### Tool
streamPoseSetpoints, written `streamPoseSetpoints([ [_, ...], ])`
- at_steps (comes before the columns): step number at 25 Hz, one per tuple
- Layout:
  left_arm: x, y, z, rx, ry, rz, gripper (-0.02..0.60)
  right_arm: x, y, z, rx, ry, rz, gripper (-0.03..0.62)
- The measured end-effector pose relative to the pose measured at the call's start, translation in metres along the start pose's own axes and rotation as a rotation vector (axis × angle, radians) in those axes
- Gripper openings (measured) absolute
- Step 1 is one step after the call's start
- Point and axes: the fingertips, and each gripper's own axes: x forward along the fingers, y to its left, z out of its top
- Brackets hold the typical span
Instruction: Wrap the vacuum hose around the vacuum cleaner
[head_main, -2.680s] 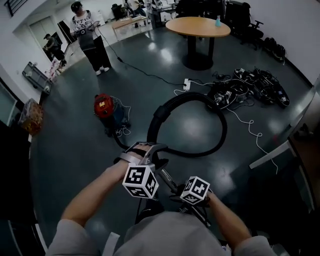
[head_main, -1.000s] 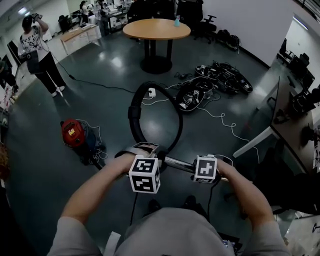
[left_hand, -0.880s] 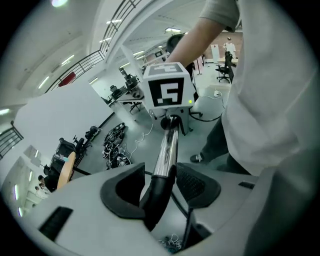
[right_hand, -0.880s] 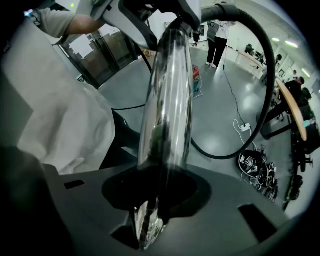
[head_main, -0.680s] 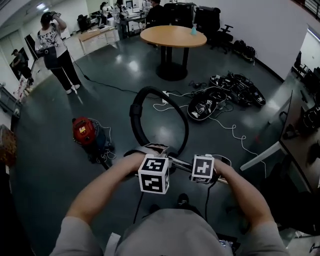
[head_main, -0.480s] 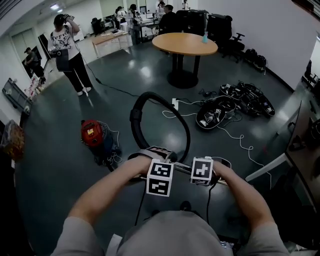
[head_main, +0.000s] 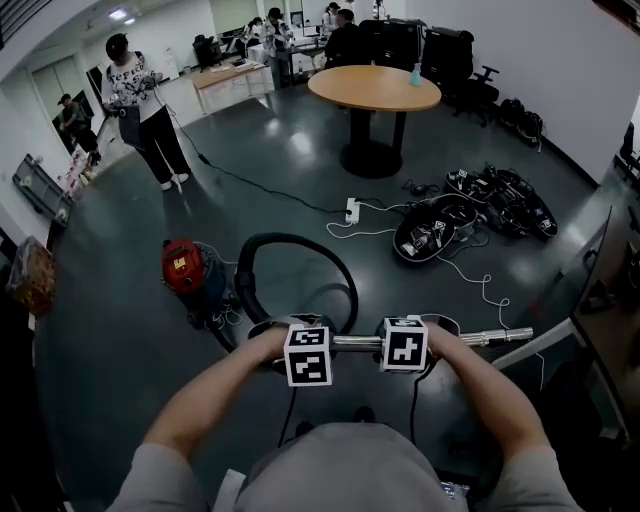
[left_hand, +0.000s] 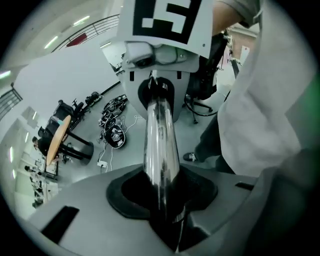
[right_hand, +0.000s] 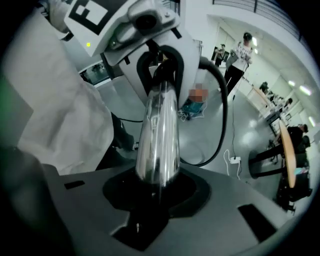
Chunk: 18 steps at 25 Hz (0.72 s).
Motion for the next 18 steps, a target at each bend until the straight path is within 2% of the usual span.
streamPoseSetpoints([
  [5,0.019,-0.003,0.009,-0.157,-0.036,-0.034,0.144,0.002,-0.017,-0.016,-0.107,0.015,-0.123,0.115],
  [9,0.028,-0.006,0.009,-0.244,-0.033,-0.039,0.144,0.003,-0.023,-0.020,-0.154,-0.029,-0.159,0.123],
  [11,0.031,-0.006,0.006,-0.286,-0.026,-0.035,0.144,-0.002,-0.030,-0.021,-0.158,-0.065,-0.169,0.170],
  [13,0.035,-0.006,0.001,-0.340,-0.018,-0.029,0.144,-0.010,-0.038,-0.020,-0.141,-0.110,-0.185,0.242],
  [15,0.039,-0.005,-0.005,-0.406,-0.013,-0.017,0.144,-0.024,-0.049,-0.016,-0.109,-0.180,-0.207,0.247],
  [18,0.044,-0.001,-0.015,-0.504,0.000,0.001,0.144,-0.066,-0.072,-0.001,-0.007,-0.381,-0.252,0.247],
])
